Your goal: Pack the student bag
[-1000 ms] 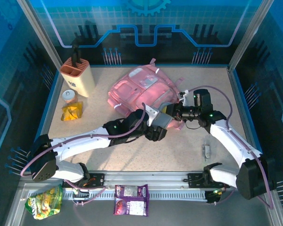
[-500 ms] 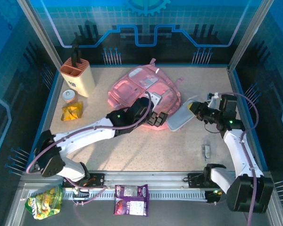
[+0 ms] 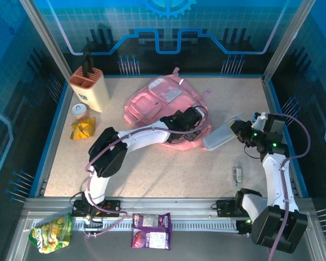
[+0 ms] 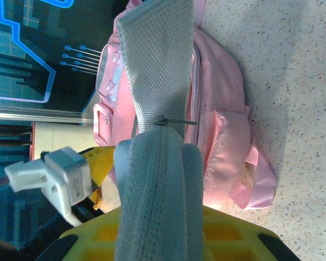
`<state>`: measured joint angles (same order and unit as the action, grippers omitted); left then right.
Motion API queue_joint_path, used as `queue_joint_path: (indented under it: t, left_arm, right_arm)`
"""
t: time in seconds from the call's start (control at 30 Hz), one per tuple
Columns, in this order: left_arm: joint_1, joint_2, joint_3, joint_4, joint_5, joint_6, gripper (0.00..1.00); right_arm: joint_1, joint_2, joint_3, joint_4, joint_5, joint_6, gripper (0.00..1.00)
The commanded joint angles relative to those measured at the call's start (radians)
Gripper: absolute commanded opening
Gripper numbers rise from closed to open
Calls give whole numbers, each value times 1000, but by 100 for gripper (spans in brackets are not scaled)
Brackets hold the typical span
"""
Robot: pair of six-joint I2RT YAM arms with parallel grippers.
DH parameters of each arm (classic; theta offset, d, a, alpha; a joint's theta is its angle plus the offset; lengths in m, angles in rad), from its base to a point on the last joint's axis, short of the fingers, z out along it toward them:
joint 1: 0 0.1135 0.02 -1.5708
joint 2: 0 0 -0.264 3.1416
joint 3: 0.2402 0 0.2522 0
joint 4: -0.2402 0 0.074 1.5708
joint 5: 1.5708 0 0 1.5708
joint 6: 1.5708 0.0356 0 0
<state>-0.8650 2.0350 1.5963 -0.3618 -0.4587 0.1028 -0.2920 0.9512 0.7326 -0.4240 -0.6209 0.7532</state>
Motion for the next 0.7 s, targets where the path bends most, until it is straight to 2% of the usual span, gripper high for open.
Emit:
queue_joint_path:
  t: [0.0,0.27,0.43,0.57,0.67]
  left_arm:
    - [32,29,62,-49,-17,-20,89]
    - [58,61,52,-60,11,-17,75]
    - [47,39,32,-58,131,-31,80]
    - [40,54,22,-34,115,-20,83]
    - [64,82,56,-71,67,-40,77]
  right_arm:
    - [-17,4,-20,-13,-27,-19,18]
    - [-18,28,-32,21,-58,1,18]
    - [-18,27,-38,35,-57,11,17]
    - [-18,29,-39,41,-63,14,17]
    - [-19,31,-36,34,-68,11,16]
